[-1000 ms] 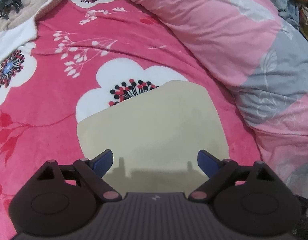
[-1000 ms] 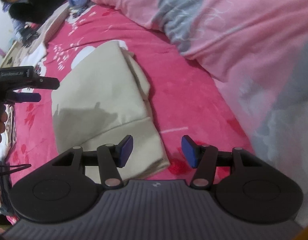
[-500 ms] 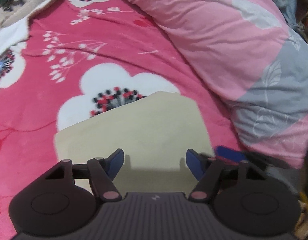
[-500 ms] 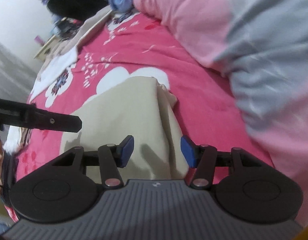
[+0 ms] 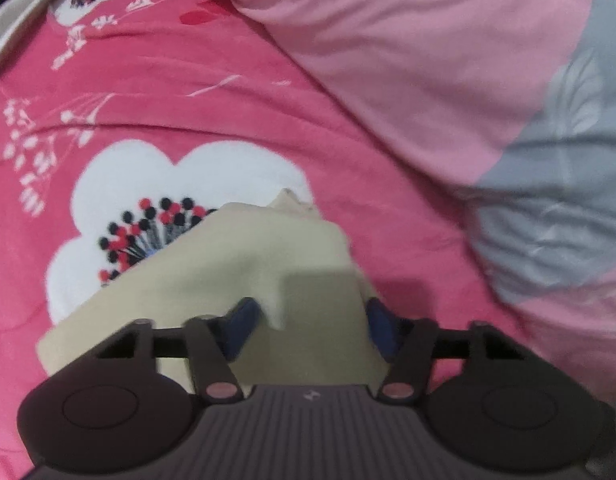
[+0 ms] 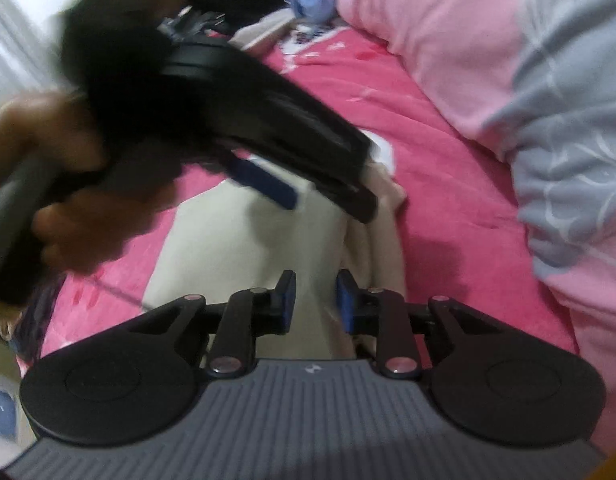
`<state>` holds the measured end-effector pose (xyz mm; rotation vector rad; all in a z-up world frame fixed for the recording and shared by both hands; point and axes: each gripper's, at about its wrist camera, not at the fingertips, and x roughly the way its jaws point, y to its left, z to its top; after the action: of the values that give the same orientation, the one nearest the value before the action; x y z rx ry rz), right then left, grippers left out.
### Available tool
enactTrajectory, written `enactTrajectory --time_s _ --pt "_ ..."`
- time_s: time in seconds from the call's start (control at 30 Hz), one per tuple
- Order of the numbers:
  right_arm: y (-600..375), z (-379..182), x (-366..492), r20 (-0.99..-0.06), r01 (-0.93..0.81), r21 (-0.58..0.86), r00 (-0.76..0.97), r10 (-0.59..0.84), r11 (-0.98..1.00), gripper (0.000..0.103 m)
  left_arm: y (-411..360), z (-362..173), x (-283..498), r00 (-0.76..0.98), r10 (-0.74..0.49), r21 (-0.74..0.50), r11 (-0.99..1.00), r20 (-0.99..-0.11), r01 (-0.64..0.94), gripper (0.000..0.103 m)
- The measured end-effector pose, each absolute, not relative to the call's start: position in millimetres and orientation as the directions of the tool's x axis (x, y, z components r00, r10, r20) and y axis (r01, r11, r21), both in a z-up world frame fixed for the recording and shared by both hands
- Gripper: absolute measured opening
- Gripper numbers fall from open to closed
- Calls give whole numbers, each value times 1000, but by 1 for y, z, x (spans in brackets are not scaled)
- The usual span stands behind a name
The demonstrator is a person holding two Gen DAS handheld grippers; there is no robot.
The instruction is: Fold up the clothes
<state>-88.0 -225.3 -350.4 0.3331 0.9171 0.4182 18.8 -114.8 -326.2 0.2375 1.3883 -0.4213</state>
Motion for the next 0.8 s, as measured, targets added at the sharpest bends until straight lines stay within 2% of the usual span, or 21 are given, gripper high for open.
enactTrajectory --time_s 0.07,0.13,0.17,0.2,0.23,0.33,0.43,0.63,0.7,0.73,0.8 --pt "-223 -349 -95 -690 -204 451 537 485 869 23 -116 -330 16 144 -111 -40 904 -983 426 44" --pt "-229 -348 -99 -696 -163 466 540 474 870 26 -114 -328 14 160 -98 -21 904 -982 427 27" --pt "-234 -348 -101 -699 -134 475 542 466 870 32 -112 -327 15 163 -97 -18 903 -982 428 23" --pt "-242 -349 -101 -703 -91 488 548 453 868 34 -109 -325 15 162 -99 -22 906 -982 422 13" --pt "-251 -351 -101 -706 -49 503 553 443 863 39 -105 -324 16 160 -104 -29 910 -981 413 11" --pt "-277 -361 -98 -714 50 534 560 419 844 40 -94 -314 16 168 -131 -59 924 -977 379 10" --pt "-287 -367 -92 -729 50 516 550 408 855 40 -88 -298 11 203 -155 -71 927 -967 369 9" --pt "-283 -388 -67 -668 26 632 524 528 775 40 -72 -277 0 237 -201 -108 930 -951 352 9" --pt "-281 -399 -64 -648 48 685 496 577 727 29 -68 -273 -1 241 -212 -121 931 -947 345 9" --pt "-280 -401 -65 -631 50 709 491 601 703 13 -66 -272 -1 244 -218 -126 930 -945 344 9" --pt "-277 -391 -70 -578 15 745 513 634 667 11 -63 -267 -1 257 -231 -134 930 -938 343 8"
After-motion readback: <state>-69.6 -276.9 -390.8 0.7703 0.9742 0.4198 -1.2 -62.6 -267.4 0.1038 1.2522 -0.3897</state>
